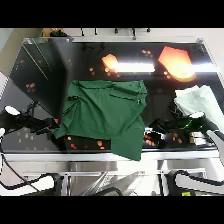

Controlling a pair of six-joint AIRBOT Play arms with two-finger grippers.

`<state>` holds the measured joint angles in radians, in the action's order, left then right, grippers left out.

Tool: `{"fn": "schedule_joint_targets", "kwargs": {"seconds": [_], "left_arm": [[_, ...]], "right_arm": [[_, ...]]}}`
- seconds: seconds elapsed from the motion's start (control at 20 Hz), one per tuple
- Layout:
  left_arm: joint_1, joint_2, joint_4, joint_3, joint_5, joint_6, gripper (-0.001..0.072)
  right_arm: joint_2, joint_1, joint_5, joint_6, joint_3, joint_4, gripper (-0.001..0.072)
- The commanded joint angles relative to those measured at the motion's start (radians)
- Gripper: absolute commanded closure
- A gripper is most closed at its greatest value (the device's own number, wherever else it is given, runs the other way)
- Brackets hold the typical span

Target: Fold the shirts.

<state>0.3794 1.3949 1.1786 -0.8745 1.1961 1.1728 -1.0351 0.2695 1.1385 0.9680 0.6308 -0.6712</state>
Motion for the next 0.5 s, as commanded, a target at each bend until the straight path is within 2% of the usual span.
{"fn": "schedule_joint_targets", "kwargs": {"seconds": [0.0,0.1,0.15,0.2,0.25,0.3,0.35,0.4,0.45], "left_arm": [[-0.058,0.076,0.007,-0.019,0.023,-0.023,0.0000],[-0.067,0.105,0.007,-0.019,0.063,-0.023,0.0020],[-0.062,0.110,0.008,-0.019,0.075,-0.024,0.0153],[-0.050,0.109,0.008,-0.019,0.084,-0.026,0.0252],[-0.035,0.108,0.008,-0.019,0.093,-0.029,0.0260],[-0.019,0.108,0.008,-0.019,0.112,-0.033,0.0334],[-0.002,0.108,0.007,-0.019,0.137,-0.053,0.0450],[0.015,0.108,0.003,-0.019,0.156,-0.062,0.0489],[0.025,0.108,-0.002,-0.019,0.163,-0.068,0.0586]], "right_arm": [[-0.044,-0.058,-0.043,0.001,-0.010,0.011,0.0264],[-0.074,-0.116,-0.075,0.001,-0.010,0.029,0.0264],[-0.089,-0.149,-0.103,0.001,-0.009,0.038,0.0265],[-0.103,-0.177,-0.129,0.000,-0.009,0.050,0.0265],[-0.114,-0.199,-0.142,0.000,-0.009,0.064,0.0267],[-0.124,-0.217,-0.145,-0.003,-0.009,0.083,0.0270],[-0.129,-0.229,-0.145,-0.003,-0.009,0.094,0.0271],[-0.129,-0.236,-0.145,-0.007,-0.009,0.102,0.0278],[-0.129,-0.237,-0.146,-0.024,-0.009,0.121,0.0279]]}}
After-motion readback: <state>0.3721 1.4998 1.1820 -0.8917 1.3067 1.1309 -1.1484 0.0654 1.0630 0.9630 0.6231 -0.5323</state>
